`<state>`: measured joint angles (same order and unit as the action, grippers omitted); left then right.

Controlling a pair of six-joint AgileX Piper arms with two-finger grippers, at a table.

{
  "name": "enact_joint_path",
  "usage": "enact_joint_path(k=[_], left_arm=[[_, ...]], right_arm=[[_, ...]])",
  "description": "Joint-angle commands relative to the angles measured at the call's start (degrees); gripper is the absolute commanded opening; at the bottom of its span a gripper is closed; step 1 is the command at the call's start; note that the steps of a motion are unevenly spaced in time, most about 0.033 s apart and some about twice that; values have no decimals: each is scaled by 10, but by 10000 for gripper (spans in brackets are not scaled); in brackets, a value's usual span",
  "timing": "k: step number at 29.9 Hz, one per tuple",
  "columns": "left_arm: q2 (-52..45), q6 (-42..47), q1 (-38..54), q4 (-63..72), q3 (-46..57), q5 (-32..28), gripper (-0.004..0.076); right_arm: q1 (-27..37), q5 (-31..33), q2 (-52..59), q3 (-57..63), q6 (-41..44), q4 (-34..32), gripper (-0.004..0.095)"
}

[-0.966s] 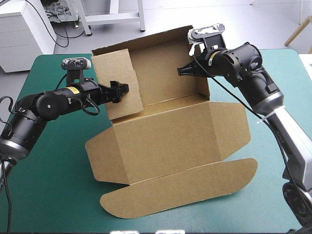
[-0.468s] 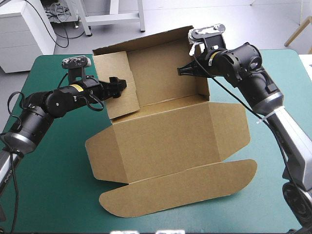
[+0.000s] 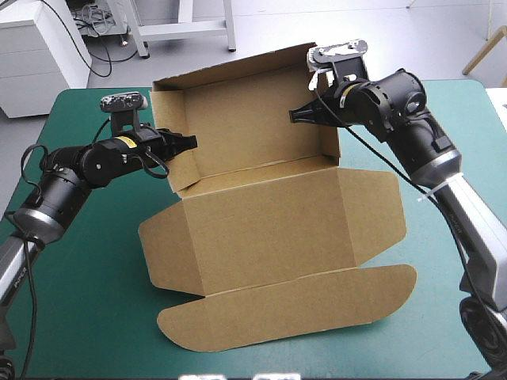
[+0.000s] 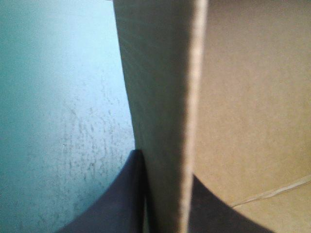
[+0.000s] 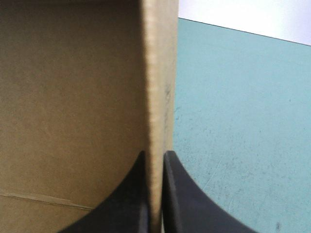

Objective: Fold the box

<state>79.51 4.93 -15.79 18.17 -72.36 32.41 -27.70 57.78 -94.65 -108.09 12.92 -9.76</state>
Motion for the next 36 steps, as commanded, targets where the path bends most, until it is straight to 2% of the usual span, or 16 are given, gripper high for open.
enact_joint_path(k=[1, 5, 7, 11, 20, 26, 36], left_arm=[[-20, -9, -8, 23, -31, -3, -10], [18, -9, -9, -10, -91, 73, -10], [43, -12, -9, -27, -126, 123, -10], [88, -13, -9, -51, -167, 188, -10], [171, -13, -23, -71, -170, 212, -10], [210, 0, -53, -86, -177, 215, -10], [250, 40, -55, -90, -193, 247, -10]], right_arm=[[-1, -14, 24, -17, 13, 2, -4], [-1, 47, 21, -17, 18, 2, -4], [-1, 103, 15, -17, 20, 2, -4], [-1, 112, 12, 16, 20, 28, -4], [8, 94, -7, 129, 41, 45, -4], [33, 74, -29, 133, 47, 51, -4], [69, 56, -69, 133, 51, 64, -4]])
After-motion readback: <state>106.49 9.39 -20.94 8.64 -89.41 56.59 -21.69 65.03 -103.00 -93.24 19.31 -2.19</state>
